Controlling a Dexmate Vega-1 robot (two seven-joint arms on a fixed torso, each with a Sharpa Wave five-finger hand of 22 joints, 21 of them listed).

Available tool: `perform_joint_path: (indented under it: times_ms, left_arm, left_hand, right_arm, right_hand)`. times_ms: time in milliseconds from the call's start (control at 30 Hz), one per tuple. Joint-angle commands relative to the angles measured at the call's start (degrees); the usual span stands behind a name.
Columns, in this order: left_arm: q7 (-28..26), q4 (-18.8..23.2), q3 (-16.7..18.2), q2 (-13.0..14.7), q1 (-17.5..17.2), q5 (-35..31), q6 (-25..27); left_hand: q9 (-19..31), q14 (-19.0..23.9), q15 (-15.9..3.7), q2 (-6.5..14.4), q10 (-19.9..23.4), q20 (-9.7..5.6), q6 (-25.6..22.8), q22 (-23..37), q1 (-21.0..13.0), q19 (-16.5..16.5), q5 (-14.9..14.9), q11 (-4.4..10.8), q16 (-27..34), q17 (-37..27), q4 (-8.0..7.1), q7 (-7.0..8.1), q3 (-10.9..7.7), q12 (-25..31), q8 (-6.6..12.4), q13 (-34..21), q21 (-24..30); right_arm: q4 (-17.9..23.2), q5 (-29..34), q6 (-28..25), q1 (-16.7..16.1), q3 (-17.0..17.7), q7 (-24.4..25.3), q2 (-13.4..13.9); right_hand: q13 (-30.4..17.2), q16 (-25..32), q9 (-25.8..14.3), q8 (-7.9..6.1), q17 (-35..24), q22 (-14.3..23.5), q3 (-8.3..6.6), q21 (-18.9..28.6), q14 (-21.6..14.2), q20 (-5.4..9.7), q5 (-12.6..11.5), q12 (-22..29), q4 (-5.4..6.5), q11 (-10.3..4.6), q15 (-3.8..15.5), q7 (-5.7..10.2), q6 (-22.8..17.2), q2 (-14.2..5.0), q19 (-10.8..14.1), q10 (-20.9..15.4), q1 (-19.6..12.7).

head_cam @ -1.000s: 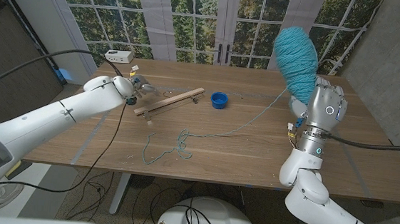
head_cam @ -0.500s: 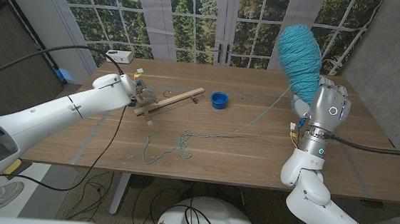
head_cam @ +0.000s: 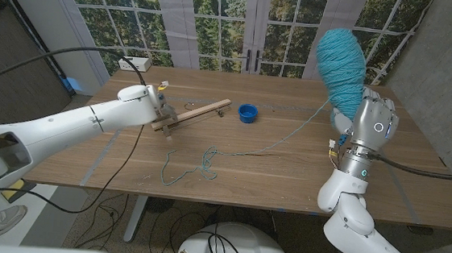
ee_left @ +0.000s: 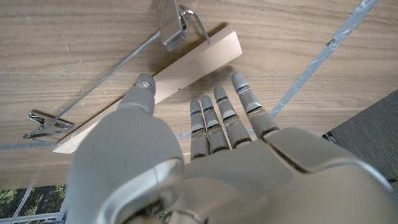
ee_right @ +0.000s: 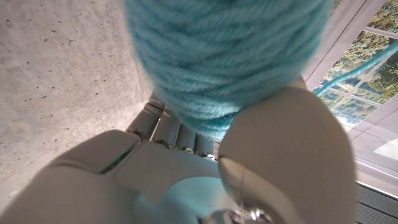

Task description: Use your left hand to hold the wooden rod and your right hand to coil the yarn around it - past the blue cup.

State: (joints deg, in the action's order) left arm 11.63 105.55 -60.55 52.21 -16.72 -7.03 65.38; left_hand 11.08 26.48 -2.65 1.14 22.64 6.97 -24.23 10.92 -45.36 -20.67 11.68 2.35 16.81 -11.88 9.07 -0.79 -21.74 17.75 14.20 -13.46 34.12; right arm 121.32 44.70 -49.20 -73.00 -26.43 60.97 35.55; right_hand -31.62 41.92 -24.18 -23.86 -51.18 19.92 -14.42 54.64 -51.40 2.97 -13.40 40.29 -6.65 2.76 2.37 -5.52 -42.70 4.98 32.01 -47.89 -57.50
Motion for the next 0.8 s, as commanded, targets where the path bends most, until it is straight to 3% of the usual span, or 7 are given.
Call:
perform_joint_path:
  times_ms: [33, 233, 367, 400, 433, 700, 800]
  left_arm:
    - [4.4, -1.8, -11.0, -1.9, 6.4, -8.8, 5.8]
    - [5.5, -3.0, -15.9, -3.1, 9.1, -11.6, 7.9]
    - [6.5, -3.7, -15.1, -3.1, 9.2, -10.2, 6.5]
    - [9.0, -4.7, -19.5, -3.8, 12.1, -12.3, 7.3]
    - [10.3, -5.3, -21.1, -4.2, 13.3, -12.7, 7.6]
    - [9.4, -6.6, -20.1, -4.8, 12.5, -12.1, 5.9]
    - [10.0, -7.6, -19.8, -5.3, 12.5, -11.8, 4.8]
  left_hand:
    - [0.1, 0.1, -1.73, 0.0, 0.4, -0.4, -0.5, 0.2, -0.8, -0.1, 0.1, 0.18, 0.4, -0.1, 0.05, 0.25, 0.2, 0.0, 0.29, -0.3, 0.0]
    - [0.2, 1.4, -2.68, -0.1, 2.4, -1.1, -1.7, 0.1, -0.6, -0.2, 0.1, 0.81, 0.8, -0.1, -0.37, 0.85, 0.63, 0.6, 0.44, -0.4, -0.1]
    - [0.2, 1.8, -2.94, -0.1, 3.0, -1.24, -2.0, 0.1, -0.6, -0.3, 0.1, 0.88, 0.8, -0.1, -0.45, 0.81, 0.68, 0.8, 0.45, -0.5, -0.1]
    - [0.2, 1.9, -3.06, 0.0, 3.1, -1.34, -2.1, 0.1, -0.7, -0.3, 0.1, 0.92, 0.8, -0.1, -0.47, 0.88, 0.67, 0.8, 0.46, -0.5, -0.1]
    - [0.2, 2.1, -3.09, 0.0, 3.3, -1.39, -2.2, 0.1, -0.6, -0.3, 0.1, 0.99, 0.9, -0.1, -0.55, 0.95, 0.71, 0.9, 0.45, -0.5, -0.1]
    - [0.2, 3.1, -3.59, 0.3, 4.6, -1.78, -2.9, 0.1, -0.4, -0.5, 0.2, 1.4, 1.1, 0.0, -0.92, 1.39, 0.78, 1.3, 0.5, -0.6, -0.1]
    - [0.2, 3.9, -4.03, 2.6, 5.1, -1.87, -3.1, 0.1, -1.3, -0.7, 0.5, 1.35, 1.3, -0.1, -1.16, 1.44, -0.28, 1.3, 0.32, -0.8, -0.1]
  right_arm:
    - [0.1, 0.3, 1.6, -1.7, 1.8, 0.6, -2.0]
    - [0.1, -0.1, 2.8, -2.1, 2.4, 0.8, -2.4]
    - [-0.1, -0.3, 3.4, -2.4, 3.0, 1.3, -3.0]
    - [-0.1, -0.4, 3.5, -2.4, 3.1, 1.4, -3.0]
    - [0.0, -0.5, 3.7, -2.6, 3.2, 1.2, -2.8]
    - [-0.2, -0.2, 3.6, -2.8, 3.6, 1.4, -3.5]
    - [-0.2, 0.0, 3.5, -2.8, 3.6, 1.2, -3.4]
  right_hand:
    - [-0.1, -0.3, -0.1, 0.2, -0.5, -0.2, -0.3, 0.7, -5.3, 5.45, -0.1, 0.5, 0.82, -4.46, 10.38, 7.46, -8.0, -14.18, -0.3, -4.9, -14.8]
    - [-0.1, -0.6, 0.0, 0.44, -0.8, -0.4, -0.24, 1.2, -5.4, 5.46, -0.1, 0.4, 0.86, -4.28, 10.37, 7.45, -8.1, -14.15, -0.4, -4.9, -14.8]
    - [0.0, -0.8, -0.1, 0.6, -1.1, -0.7, -0.2, 1.5, -5.5, 5.46, -0.1, 0.3, 0.87, -4.46, 10.39, 7.51, -8.2, -14.14, -0.7, -4.9, -14.8]
    - [0.1, -0.8, -0.1, 0.64, -1.2, -0.8, -0.19, 1.6, -5.6, 5.46, -0.1, 0.3, 0.88, -4.45, 10.39, 7.46, -8.2, -14.14, -0.7, -5.1, -14.9]
    - [0.0, -0.9, -0.1, 0.69, -1.2, -0.8, -0.18, 1.7, -5.6, 5.45, -0.1, 0.3, 0.9, -4.38, 10.37, 7.45, -8.2, -14.14, -0.7, -5.0, -14.8]
    - [-0.1, -1.2, -0.2, 0.9, -1.6, -1.2, -0.13, 2.2, -5.7, 5.45, 0.0, 0.3, 0.92, -4.37, 10.37, 7.48, -8.4, -14.13, -0.9, -4.9, -14.9]
    - [-0.2, -1.3, -0.2, 0.95, -1.7, -1.3, -0.11, 2.3, -5.7, 5.43, 0.0, 0.2, 0.95, -4.24, 10.35, 7.55, -8.5, -14.13, -0.9, -4.8, -14.9]
